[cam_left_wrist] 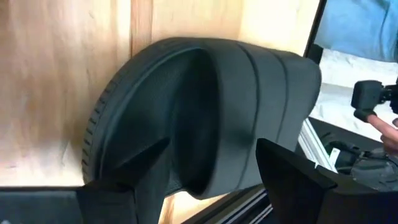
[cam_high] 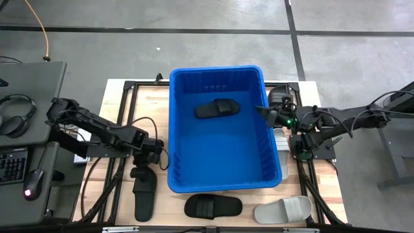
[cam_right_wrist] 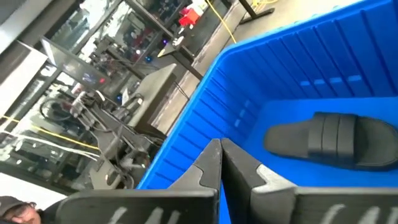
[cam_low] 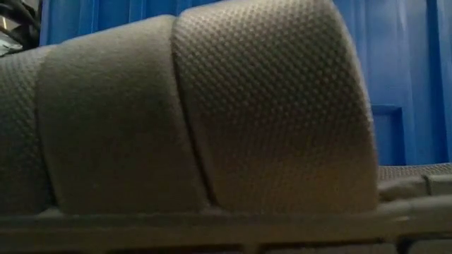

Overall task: Pick and place slides into bin
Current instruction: Put the black slide into the blue container

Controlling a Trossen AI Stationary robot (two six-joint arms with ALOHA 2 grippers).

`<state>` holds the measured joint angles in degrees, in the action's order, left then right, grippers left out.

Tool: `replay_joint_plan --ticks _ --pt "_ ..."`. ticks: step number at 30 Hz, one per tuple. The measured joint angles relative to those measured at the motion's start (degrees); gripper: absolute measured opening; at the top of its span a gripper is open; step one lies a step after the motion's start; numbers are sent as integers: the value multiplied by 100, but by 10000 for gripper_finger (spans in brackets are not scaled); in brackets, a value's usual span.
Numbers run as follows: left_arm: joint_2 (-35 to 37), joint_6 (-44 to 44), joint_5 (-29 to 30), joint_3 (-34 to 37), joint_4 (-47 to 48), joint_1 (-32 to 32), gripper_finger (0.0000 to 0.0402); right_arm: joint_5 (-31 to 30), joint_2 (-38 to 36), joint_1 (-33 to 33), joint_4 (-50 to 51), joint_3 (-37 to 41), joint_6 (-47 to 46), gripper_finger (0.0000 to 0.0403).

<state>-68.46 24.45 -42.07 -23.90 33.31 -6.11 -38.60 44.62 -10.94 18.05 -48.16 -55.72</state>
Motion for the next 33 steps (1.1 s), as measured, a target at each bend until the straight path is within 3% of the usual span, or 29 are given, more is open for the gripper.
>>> replay_joint_plan --ticks 5,11,14,18,19,33 --pt "-513 32 -630 2 -548 0 225 -18 0 0 -207 0 28 0" --pt "-756 281 -851 2 -736 9 210 79 0 2 -248 0 55 0" --pt "-762 303 -1013 2 -775 7 157 191 0 0 -243 0 85 0" --pt "-762 288 -860 2 -762 9 32 293 0 1 -244 0 177 0" --pt "-762 326 -778 2 -764 8 19 324 0 0 -244 0 177 0" --pt "-578 807 -653 -4 -410 9 3 307 0 0 -239 0 309 0"
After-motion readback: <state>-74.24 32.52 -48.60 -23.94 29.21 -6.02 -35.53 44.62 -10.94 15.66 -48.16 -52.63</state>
